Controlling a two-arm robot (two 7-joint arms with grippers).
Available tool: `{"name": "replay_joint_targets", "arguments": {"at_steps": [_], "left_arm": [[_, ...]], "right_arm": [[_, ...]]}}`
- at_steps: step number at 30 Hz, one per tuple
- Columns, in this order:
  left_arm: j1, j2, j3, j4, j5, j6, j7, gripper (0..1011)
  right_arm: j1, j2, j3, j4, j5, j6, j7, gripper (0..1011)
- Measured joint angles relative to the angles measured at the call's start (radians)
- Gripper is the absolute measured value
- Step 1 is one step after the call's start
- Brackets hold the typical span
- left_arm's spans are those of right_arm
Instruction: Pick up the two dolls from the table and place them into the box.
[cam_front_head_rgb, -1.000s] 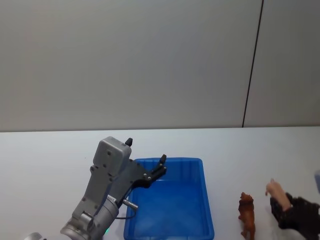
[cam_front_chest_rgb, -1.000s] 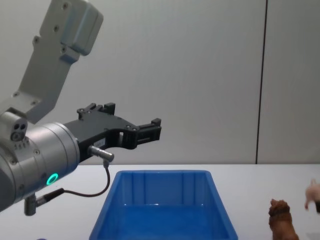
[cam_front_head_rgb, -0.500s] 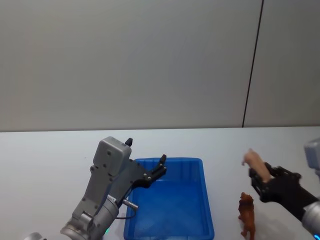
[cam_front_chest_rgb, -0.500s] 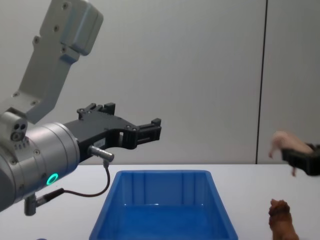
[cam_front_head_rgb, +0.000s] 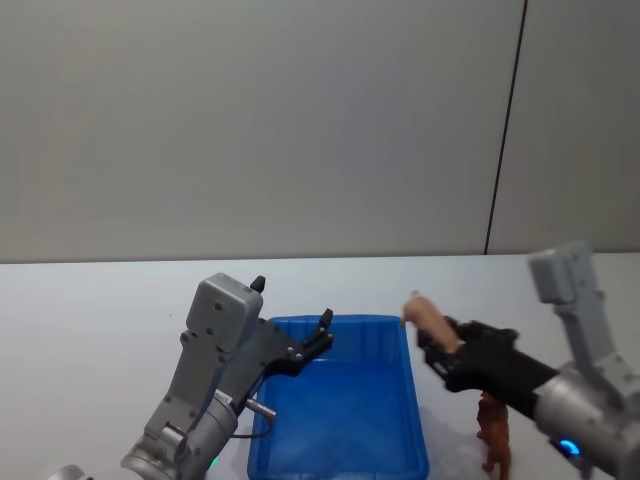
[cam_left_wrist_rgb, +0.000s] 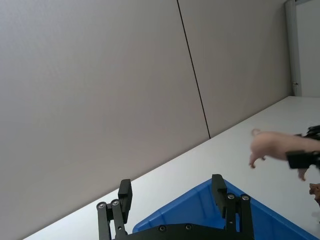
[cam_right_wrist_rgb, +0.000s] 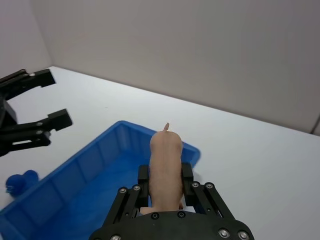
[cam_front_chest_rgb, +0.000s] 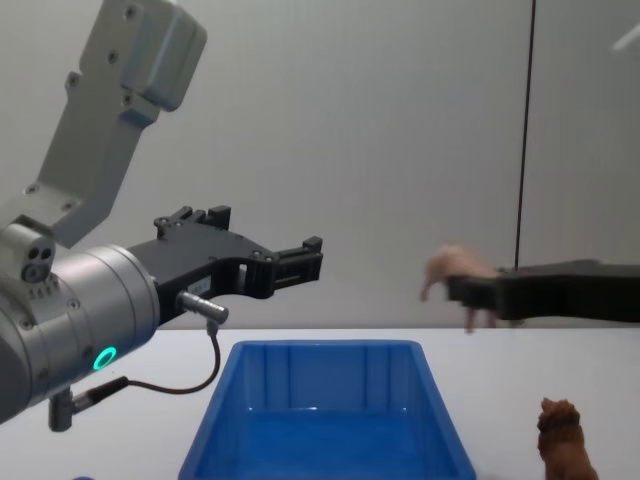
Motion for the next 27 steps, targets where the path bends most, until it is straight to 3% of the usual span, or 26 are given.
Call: {"name": "replay_joint_targets", "arguments": {"at_steps": [7, 17, 27], "left_arm": [[0.000, 0.000, 0.000, 0.000, 0.000, 0.000, 0.000, 1002], [0.000, 0.000, 0.000, 0.000, 0.000, 0.000, 0.000, 1002], [0.000, 0.000, 0.000, 0.000, 0.000, 0.000, 0.000, 1002]], "right_arm": [[0.056, -0.049, -0.032, 0.057, -0.015, 0.046, 0.044, 366], [0.108, -0.093, -0.060, 0.124, -0.030, 0.066, 0.071, 692], [0.108, -0.087, -0.058, 0.136, -0.036, 0.034, 0.059, 947]]}}
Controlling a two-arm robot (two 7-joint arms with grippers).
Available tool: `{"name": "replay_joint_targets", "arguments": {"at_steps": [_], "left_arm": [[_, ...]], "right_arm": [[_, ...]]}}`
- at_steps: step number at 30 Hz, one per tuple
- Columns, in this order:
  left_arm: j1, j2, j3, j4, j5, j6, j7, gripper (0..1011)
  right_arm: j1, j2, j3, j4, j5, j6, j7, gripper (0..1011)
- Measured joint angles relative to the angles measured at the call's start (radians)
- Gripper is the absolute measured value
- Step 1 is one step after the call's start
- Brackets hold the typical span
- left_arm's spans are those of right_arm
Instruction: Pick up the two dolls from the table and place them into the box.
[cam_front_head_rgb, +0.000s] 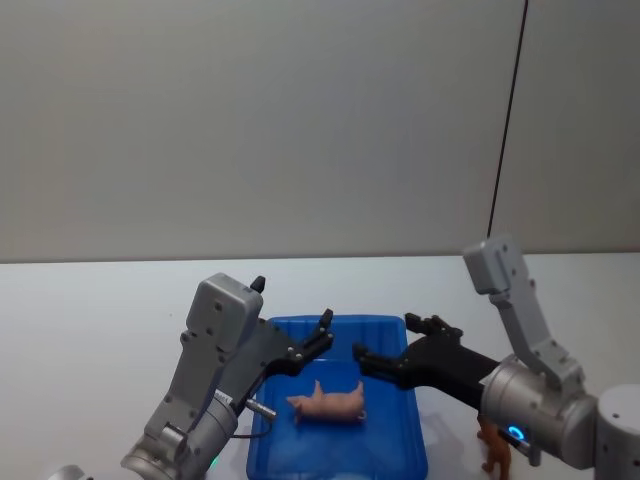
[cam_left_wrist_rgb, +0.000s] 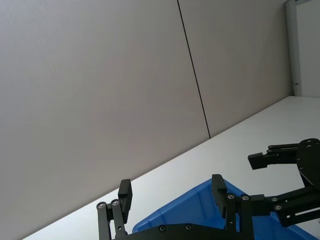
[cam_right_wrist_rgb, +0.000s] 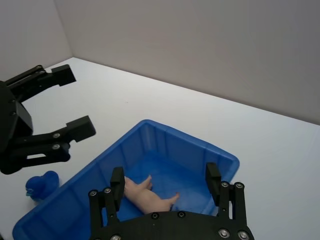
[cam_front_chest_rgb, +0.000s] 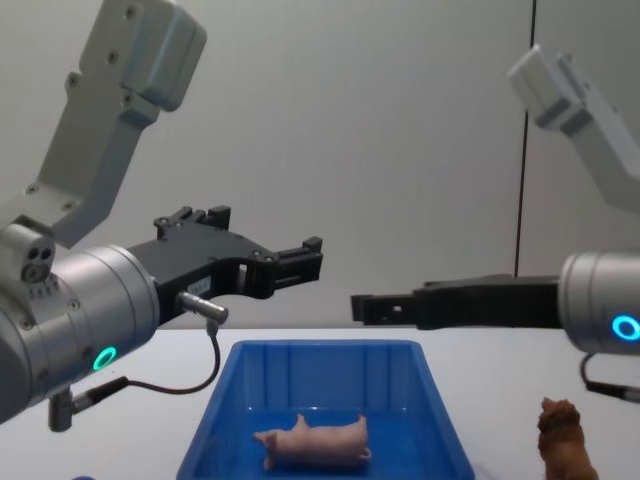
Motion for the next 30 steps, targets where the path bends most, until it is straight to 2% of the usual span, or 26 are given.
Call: {"name": "replay_joint_targets", "arguments": {"at_steps": [2, 12, 23, 30], "left_arm": [[0.000, 0.000, 0.000, 0.000, 0.000, 0.000, 0.000, 1002], [0.000, 0.000, 0.000, 0.000, 0.000, 0.000, 0.000, 1002], [0.000, 0.000, 0.000, 0.000, 0.000, 0.000, 0.000, 1002], [0.000, 0.000, 0.000, 0.000, 0.000, 0.000, 0.000, 1002]], "right_arm": [[-0.005, 0.005, 0.003, -0.004, 0.000, -0.007, -0.007, 1001], [-0.076, 0.060, 0.035, -0.063, 0.041, -0.033, -0.070, 1001], [-0.164, 0.122, 0.064, -0.132, 0.094, -0.033, -0.127, 1001], [-0.202, 0.147, 0.075, -0.152, 0.115, -0.018, -0.154, 1001]]}}
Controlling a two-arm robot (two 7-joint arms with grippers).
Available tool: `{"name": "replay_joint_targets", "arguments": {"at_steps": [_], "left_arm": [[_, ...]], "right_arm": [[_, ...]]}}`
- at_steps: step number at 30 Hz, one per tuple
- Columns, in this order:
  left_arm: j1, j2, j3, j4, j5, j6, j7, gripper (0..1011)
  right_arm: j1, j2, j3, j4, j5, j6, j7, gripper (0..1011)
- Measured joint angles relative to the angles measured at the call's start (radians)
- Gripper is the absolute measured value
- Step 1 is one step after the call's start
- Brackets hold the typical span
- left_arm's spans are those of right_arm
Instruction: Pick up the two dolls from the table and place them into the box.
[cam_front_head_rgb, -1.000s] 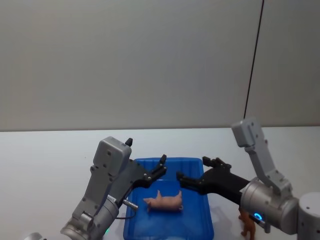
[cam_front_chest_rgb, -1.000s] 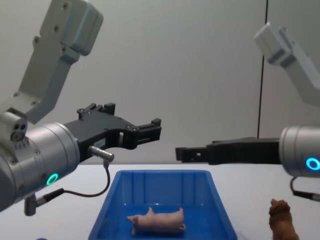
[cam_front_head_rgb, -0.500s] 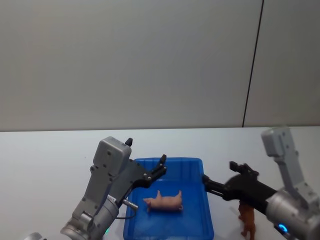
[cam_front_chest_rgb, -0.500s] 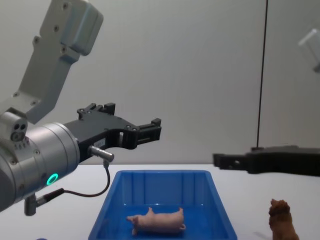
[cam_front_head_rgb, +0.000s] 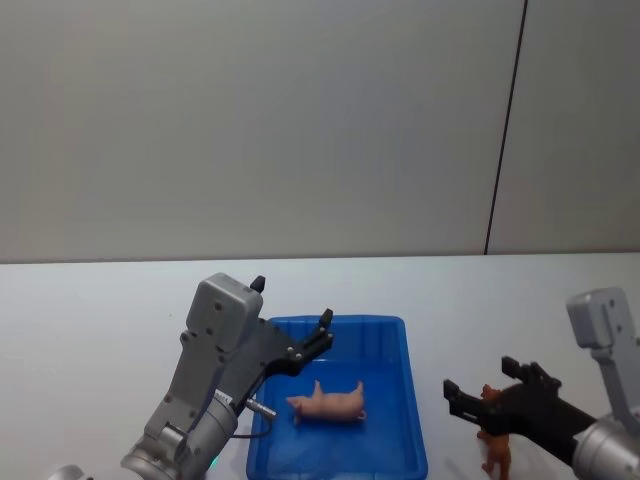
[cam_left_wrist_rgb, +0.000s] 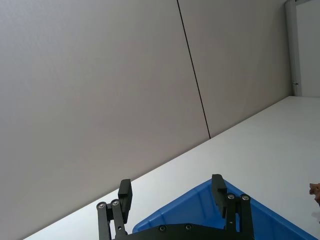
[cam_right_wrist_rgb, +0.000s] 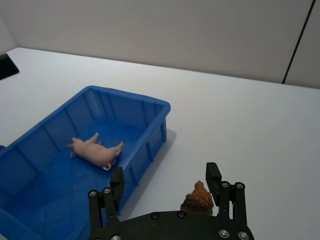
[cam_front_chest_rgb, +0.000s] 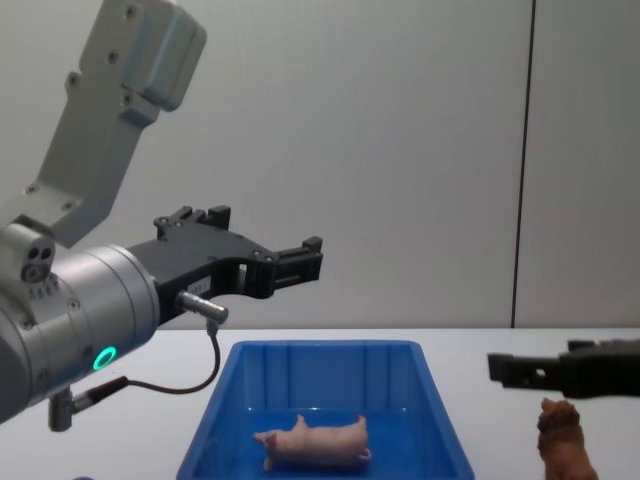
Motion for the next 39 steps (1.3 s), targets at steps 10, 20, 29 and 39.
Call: {"name": "replay_joint_targets", "arguments": {"at_steps": [10, 20, 29, 39], "left_arm": [[0.000, 0.000, 0.000, 0.000, 0.000, 0.000, 0.000, 1002], [0.000, 0.000, 0.000, 0.000, 0.000, 0.000, 0.000, 1002], [0.000, 0.000, 0.000, 0.000, 0.000, 0.000, 0.000, 1002], [0.000, 0.000, 0.000, 0.000, 0.000, 0.000, 0.000, 1002]], "right_arm": [[-0.022, 0.014, 0.011, 0.002, 0.030, 0.048, -0.035, 1001], [-0.003, 0.008, 0.020, 0.045, 0.062, 0.107, -0.056, 996], [0.029, -0.010, 0.018, 0.087, 0.076, 0.139, -0.057, 780], [0.060, -0.030, 0.013, 0.117, 0.081, 0.154, -0.060, 441]]}}
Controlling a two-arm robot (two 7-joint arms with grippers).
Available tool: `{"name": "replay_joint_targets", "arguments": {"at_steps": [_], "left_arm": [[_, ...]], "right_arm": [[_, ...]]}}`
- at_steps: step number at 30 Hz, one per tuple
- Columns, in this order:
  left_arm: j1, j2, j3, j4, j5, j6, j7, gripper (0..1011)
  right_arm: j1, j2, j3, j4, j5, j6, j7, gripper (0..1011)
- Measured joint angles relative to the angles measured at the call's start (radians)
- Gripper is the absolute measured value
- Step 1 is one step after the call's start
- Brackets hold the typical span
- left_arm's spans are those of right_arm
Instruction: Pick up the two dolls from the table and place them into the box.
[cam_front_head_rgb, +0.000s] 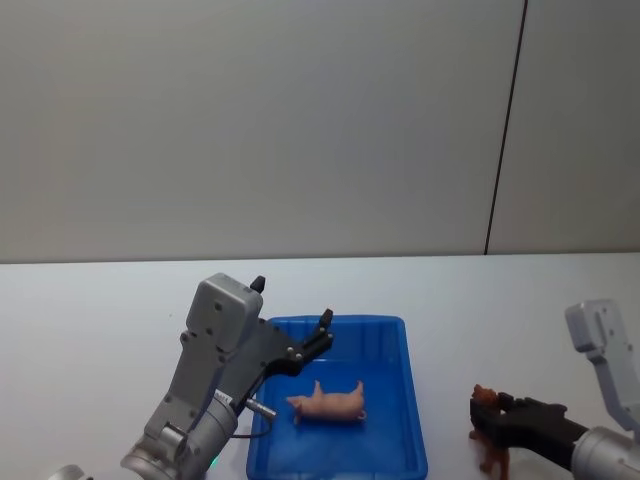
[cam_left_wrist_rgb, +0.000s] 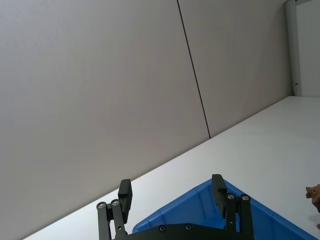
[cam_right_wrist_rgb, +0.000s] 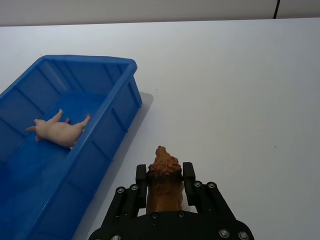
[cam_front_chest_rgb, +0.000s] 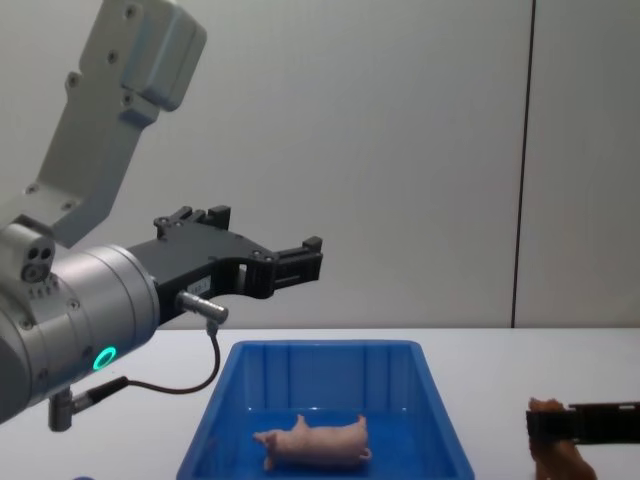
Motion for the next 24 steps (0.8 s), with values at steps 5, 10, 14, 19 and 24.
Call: {"name": "replay_joint_targets", "arguments": {"at_steps": [5, 10, 14, 19, 24], "left_arm": [[0.000, 0.000, 0.000, 0.000, 0.000, 0.000, 0.000, 1002], [0.000, 0.000, 0.000, 0.000, 0.000, 0.000, 0.000, 1002], [0.000, 0.000, 0.000, 0.000, 0.000, 0.000, 0.000, 1002], [0.000, 0.000, 0.000, 0.000, 0.000, 0.000, 0.000, 1002], [0.000, 0.000, 0.000, 0.000, 0.000, 0.000, 0.000, 1002]], "right_arm": [[0.011, -0.006, -0.001, 0.004, 0.001, 0.001, -0.002, 373], [0.019, -0.009, -0.002, -0.002, -0.002, -0.008, -0.003, 371], [0.027, -0.012, -0.003, -0.019, -0.010, -0.026, -0.001, 371], [0.045, -0.021, -0.008, -0.046, -0.021, -0.047, 0.012, 371], [0.070, -0.037, -0.017, -0.063, -0.032, -0.061, 0.036, 371]]}}
